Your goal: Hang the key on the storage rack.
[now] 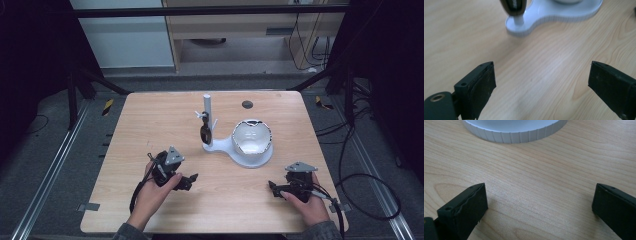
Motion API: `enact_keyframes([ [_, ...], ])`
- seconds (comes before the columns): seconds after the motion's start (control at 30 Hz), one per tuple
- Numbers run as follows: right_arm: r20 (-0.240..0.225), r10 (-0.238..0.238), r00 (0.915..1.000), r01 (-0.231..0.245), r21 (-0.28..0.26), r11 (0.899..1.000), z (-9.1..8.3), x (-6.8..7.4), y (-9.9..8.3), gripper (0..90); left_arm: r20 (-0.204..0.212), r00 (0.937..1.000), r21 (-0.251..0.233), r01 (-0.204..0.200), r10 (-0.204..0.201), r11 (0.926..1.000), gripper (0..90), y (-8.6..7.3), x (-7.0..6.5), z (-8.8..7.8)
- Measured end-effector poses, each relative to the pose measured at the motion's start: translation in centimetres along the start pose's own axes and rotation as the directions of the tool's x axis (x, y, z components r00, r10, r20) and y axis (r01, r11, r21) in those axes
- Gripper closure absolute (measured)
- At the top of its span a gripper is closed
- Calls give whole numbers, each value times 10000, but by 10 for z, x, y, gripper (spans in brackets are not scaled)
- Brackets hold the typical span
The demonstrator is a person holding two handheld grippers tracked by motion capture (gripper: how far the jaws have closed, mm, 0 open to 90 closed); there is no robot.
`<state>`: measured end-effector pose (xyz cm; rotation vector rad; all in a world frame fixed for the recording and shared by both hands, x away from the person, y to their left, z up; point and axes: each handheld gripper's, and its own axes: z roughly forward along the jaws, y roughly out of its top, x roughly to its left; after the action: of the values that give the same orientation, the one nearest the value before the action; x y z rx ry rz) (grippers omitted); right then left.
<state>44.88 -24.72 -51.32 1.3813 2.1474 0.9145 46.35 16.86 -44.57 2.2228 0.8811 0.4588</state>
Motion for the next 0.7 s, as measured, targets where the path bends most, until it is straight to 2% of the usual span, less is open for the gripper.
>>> enact_keyframes([
  [0.17,2,9,10000,-9,-2,10000,0,0,0,5,-374,9992,580,165,-144,9982,71,-23,14,-2],
  [0.27,4,1,10000,-1,-4,10000,0,0,0,5,-542,9978,622,410,-376,9972,71,-33,24,-4],
  [0.37,5,7,10000,-7,-4,10000,0,0,0,5,-1085,9936,792,403,-315,9960,71,-44,35,-6],
  [0.4,5,7,10000,-7,-3,10000,0,0,0,5,-1200,9918,785,543,-447,9954,71,-48,40,-6],
  [0.5,0,2,10000,-2,0,10000,0,0,0,4,-1237,9880,688,1018,-928,9924,71,-60,52,-5],
  [0.6,1,-2,10000,2,0,10000,0,0,0,4,-1399,9860,878,1041,-912,9907,65,-68,58,-2],
  [0.7,-1,0,10000,0,1,10000,0,0,0,4,-1231,9830,575,1442,-1363,9879,62,-73,64,-1],
])
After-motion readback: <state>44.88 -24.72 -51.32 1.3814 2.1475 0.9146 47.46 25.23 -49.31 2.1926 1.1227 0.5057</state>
